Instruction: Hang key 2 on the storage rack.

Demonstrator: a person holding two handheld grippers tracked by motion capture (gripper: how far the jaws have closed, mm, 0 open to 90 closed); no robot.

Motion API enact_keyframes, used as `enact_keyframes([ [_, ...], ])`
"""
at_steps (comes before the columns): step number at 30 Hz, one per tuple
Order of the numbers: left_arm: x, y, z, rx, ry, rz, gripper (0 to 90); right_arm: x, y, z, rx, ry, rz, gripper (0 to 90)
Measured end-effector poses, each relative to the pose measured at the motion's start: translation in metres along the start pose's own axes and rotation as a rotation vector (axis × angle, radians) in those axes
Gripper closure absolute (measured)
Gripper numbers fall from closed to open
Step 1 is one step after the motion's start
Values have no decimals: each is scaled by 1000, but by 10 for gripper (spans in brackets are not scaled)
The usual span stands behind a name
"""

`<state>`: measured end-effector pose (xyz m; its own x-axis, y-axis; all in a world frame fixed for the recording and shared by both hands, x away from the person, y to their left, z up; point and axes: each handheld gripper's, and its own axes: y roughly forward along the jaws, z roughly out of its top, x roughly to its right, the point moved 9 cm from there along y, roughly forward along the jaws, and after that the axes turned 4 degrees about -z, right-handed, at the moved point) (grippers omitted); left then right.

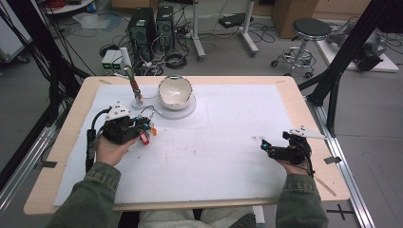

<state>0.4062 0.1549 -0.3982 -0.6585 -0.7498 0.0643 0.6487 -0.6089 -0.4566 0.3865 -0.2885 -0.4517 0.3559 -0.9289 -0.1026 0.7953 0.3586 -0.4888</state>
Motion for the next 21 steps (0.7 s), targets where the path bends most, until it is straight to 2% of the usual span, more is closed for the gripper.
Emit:
enact_keyframes([
  [2,-6,-4,2,3,-2,11,784,0,0,0,2,2,1,7],
  [10,-27,-18,6,34,-54,56,785,0,0,0,2,3,0,7],
  [21,-50,-37,23,55,-69,95,785,-1,0,0,0,-1,0,7],
])
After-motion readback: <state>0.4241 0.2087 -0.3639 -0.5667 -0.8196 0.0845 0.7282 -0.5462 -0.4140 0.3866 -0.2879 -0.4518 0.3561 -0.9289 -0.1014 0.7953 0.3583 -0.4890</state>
